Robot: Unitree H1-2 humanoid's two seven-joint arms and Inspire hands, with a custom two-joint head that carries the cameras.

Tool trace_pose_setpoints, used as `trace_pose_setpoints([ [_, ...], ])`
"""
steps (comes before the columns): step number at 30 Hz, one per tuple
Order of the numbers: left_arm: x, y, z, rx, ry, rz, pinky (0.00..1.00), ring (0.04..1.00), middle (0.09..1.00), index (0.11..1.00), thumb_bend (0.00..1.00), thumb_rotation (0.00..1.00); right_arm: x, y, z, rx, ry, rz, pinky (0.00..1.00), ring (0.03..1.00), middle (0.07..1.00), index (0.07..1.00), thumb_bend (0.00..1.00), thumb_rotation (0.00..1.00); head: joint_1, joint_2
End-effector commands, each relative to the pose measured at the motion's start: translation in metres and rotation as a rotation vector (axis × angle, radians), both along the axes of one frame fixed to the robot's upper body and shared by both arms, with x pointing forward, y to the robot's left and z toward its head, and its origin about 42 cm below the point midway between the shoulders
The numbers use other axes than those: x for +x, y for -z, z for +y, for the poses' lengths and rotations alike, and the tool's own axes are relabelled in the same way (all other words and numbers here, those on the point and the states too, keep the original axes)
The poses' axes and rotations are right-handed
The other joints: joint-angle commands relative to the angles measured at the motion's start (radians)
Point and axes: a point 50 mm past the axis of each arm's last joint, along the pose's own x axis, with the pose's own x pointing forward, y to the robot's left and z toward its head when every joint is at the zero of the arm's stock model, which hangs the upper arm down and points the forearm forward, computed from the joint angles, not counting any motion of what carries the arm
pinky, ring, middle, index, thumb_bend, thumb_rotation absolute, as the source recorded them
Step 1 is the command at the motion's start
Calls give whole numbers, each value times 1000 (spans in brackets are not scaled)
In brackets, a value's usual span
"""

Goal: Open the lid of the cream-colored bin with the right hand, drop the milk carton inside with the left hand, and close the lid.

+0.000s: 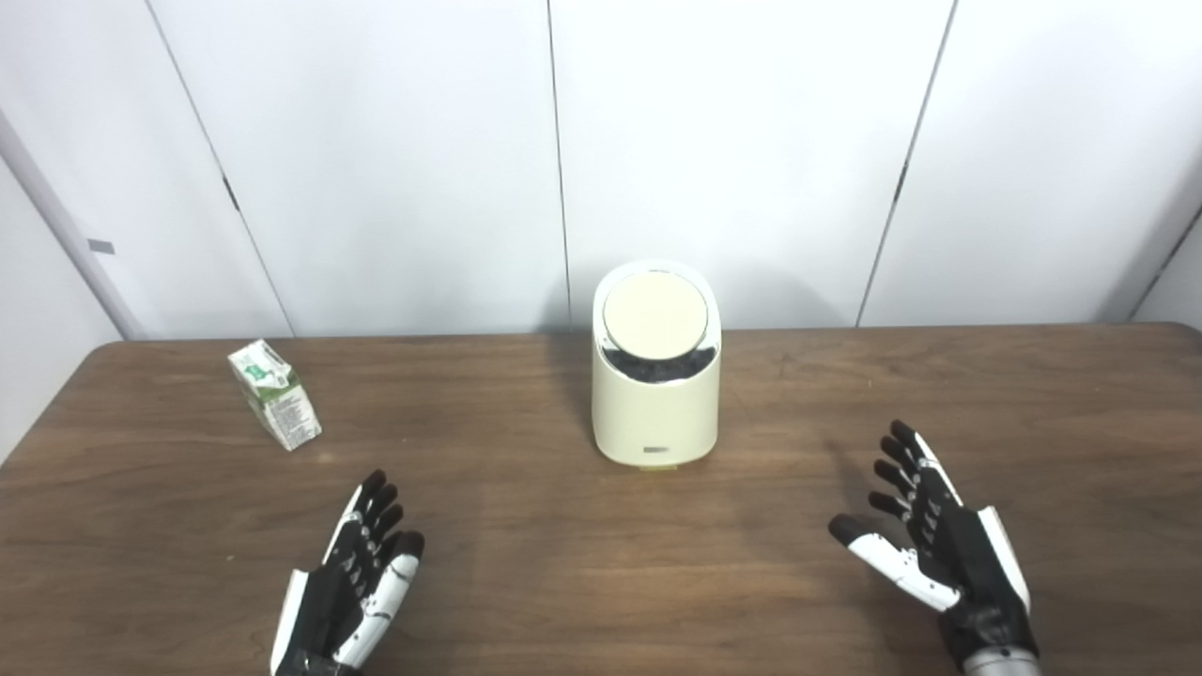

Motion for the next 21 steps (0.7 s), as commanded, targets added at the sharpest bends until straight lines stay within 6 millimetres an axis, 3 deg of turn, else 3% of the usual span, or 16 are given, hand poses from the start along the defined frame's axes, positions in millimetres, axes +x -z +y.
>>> trace_pose_setpoints([
  [1,-2,-7,-2,3,1,-36,910,938,957,1000,524,517,3,-18,2,-14,-17,-78,810,901,934,942,852,497,-1,4],
  [15,2,-5,-3,10,9,-27,909,943,958,1000,541,540,21,-35,9,-23,-39,-124,867,914,939,947,843,505,-21,13],
  [21,3,-4,-5,10,6,-25,905,939,953,1000,548,542,46,-61,18,-89,-35,-157,833,903,924,933,871,499,-24,12],
])
